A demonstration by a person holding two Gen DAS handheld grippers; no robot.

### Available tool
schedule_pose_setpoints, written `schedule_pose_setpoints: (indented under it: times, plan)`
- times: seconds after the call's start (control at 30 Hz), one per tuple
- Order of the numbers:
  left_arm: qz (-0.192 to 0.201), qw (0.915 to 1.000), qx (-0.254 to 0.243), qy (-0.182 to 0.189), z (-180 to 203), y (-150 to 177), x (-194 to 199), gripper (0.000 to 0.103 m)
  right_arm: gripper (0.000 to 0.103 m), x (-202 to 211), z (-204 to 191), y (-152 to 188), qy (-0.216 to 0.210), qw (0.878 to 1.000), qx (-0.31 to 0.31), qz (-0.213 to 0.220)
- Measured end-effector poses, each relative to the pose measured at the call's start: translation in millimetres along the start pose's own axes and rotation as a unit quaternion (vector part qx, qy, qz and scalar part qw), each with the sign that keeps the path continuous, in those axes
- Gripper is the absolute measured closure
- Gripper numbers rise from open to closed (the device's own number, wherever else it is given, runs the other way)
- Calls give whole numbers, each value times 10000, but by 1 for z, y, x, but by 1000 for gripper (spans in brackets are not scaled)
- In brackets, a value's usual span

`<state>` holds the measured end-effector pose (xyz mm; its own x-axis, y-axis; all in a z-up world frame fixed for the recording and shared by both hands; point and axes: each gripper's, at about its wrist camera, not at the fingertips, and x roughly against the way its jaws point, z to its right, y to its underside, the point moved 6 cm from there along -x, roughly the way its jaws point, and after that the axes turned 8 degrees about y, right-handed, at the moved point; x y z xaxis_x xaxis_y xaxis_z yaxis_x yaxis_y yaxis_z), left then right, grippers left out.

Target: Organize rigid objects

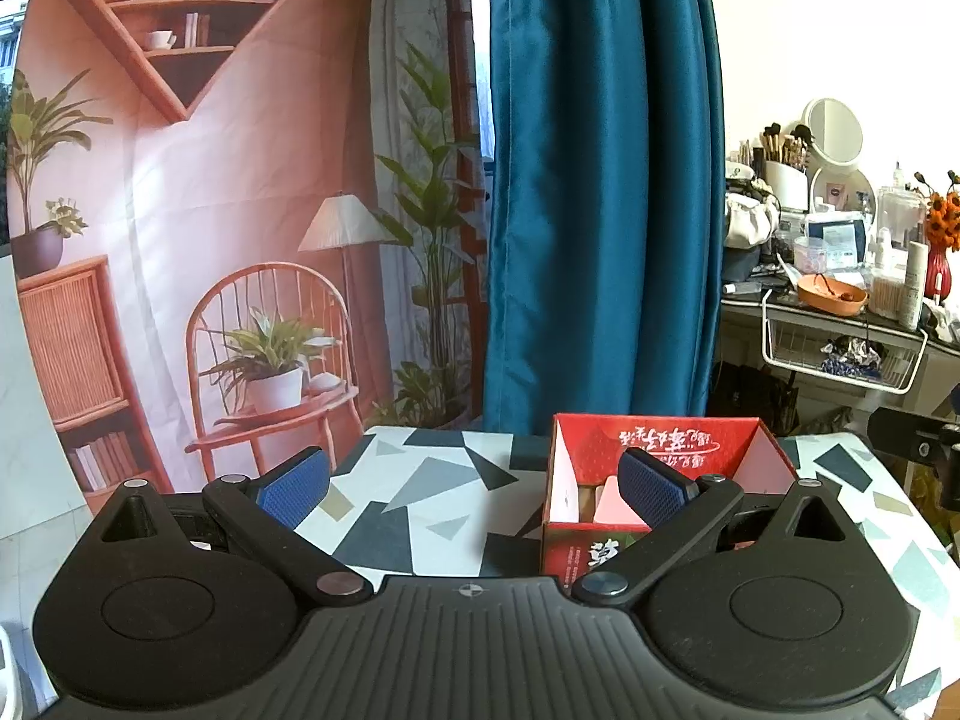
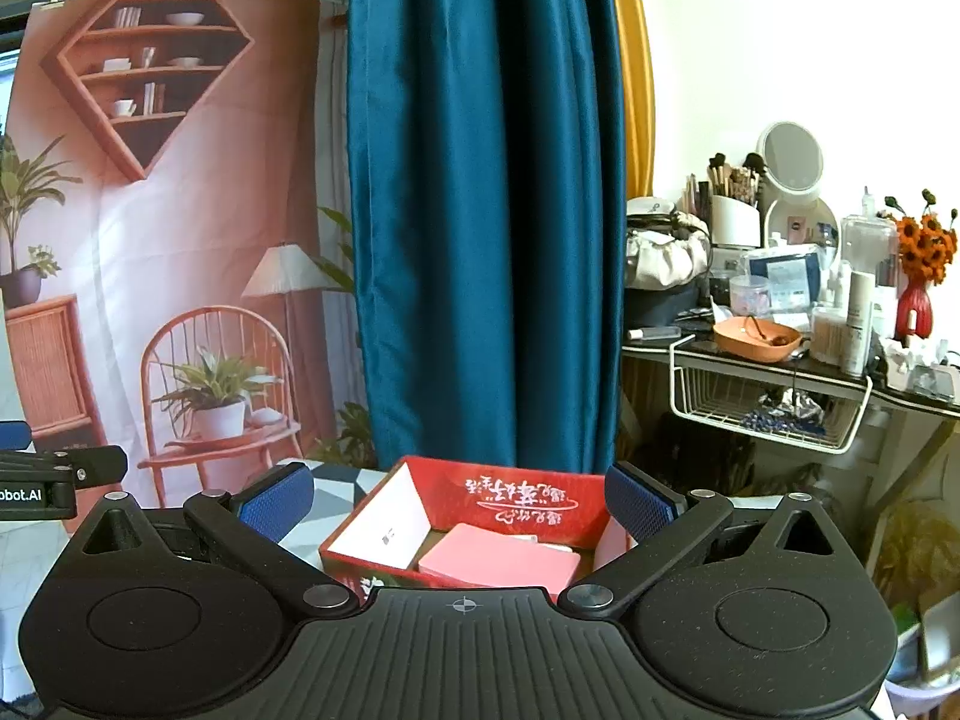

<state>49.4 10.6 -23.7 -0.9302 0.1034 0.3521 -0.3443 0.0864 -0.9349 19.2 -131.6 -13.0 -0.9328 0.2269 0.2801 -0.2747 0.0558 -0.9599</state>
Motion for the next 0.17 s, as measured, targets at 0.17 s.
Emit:
schedule_pose_setpoints:
  times: [0.17]
  plan:
    - [-23,10000,19,22,-1,0,-1,0,0,-3,1,0,38,10000,-10,-44]
